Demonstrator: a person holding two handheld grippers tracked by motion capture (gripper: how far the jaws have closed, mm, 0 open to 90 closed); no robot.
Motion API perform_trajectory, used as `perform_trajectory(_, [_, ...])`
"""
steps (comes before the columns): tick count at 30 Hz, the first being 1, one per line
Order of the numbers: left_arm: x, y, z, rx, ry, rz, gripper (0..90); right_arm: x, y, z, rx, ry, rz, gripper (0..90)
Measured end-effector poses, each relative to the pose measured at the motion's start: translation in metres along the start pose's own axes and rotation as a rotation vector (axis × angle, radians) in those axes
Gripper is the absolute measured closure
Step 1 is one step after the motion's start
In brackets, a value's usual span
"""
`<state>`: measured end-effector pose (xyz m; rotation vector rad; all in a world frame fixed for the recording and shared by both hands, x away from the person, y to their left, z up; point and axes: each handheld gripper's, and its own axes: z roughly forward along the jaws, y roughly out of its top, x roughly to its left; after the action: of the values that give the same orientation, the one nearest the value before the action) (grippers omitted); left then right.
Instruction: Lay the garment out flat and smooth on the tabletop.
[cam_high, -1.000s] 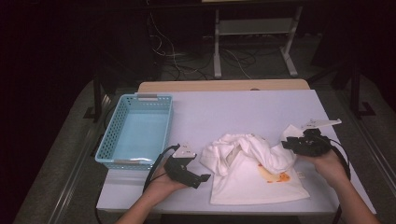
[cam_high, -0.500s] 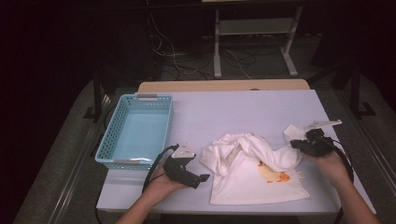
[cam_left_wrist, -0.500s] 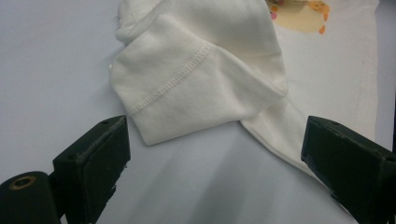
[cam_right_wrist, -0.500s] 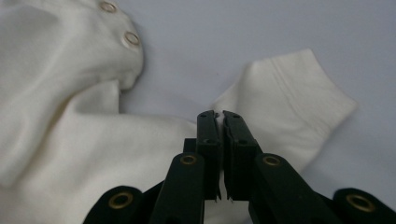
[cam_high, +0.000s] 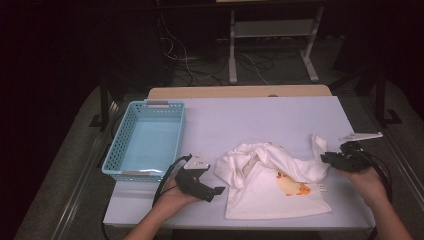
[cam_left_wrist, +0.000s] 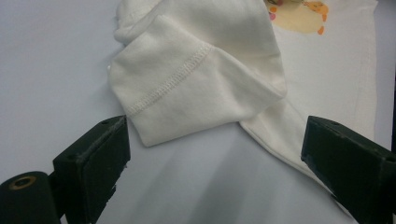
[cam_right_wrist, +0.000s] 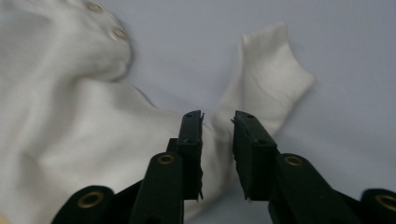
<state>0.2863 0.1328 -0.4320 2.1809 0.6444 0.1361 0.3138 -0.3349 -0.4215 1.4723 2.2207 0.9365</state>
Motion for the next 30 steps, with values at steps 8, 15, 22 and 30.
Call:
perform_trajectory(8, [0.000,0.000,0.001,0.000,-0.001,-0.001,7.7,0.014,0.021,0.012,-0.056,0.099,-0.039,66.5])
perform_trajectory(15, [0.000,0.000,0.001,0.000,0.000,-0.002,7.7,0.027,0.037,0.035,-0.031,0.192,-0.064,62.2])
perform_trajectory(22, [0.000,0.000,0.001,-0.002,0.001,-0.005,7.8,0.037,0.045,0.064,0.034,0.228,-0.075,61.5])
perform_trajectory(30, [0.000,0.000,0.001,0.000,-0.001,-0.001,7.8,0.046,0.041,0.079,0.092,0.232,-0.114,62.0])
